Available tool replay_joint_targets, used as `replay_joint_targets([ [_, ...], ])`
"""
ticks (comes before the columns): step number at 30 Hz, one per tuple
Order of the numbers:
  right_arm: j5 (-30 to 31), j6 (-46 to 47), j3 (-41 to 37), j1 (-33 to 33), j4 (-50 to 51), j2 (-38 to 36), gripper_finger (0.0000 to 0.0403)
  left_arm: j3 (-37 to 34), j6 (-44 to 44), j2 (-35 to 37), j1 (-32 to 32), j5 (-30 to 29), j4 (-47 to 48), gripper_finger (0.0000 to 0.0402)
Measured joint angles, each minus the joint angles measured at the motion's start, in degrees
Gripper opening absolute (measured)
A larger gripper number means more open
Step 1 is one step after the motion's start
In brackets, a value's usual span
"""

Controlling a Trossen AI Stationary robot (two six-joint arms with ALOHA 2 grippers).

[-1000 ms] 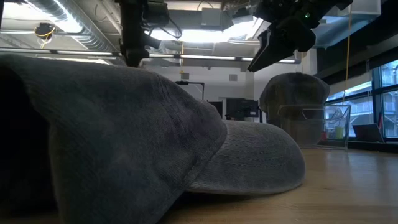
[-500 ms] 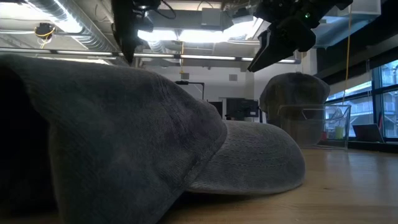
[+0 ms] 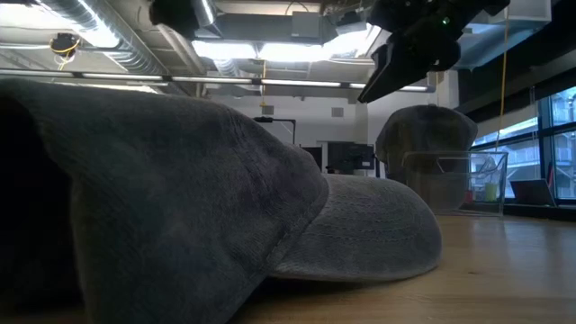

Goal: Pick & Place hat
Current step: Put the gray cap into the right transparent bin

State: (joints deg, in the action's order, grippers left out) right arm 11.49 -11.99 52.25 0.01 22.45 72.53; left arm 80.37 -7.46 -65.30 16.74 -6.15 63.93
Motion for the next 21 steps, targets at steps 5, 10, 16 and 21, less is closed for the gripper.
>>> replay_joint_targets([
  [5, -11.5, 0.9, 0.0, 0.0, -0.3, 0.0, 0.0162, -12.8, -9.1, 3.6, -14.2, -4.9, -12.8, 0.0188],
  [10, -17.6, 8.8, 0.0, 0.3, -0.3, 0.0, 0.0162, -27.8, -14.1, 3.5, -25.4, -4.2, -36.5, 0.0188],
  [16, -17.5, 11.6, 0.0, 2.6, -0.5, 2.1, 0.0162, -39.8, -14.7, -2.3, -34.5, -2.3, -60.7, 0.0187],
  [21, -17.5, 11.5, 0.0, 5.0, -3.9, 8.0, 0.0162, -43.4, -15.3, -10.9, -39.1, -2.8, -73.4, 0.0189],
])
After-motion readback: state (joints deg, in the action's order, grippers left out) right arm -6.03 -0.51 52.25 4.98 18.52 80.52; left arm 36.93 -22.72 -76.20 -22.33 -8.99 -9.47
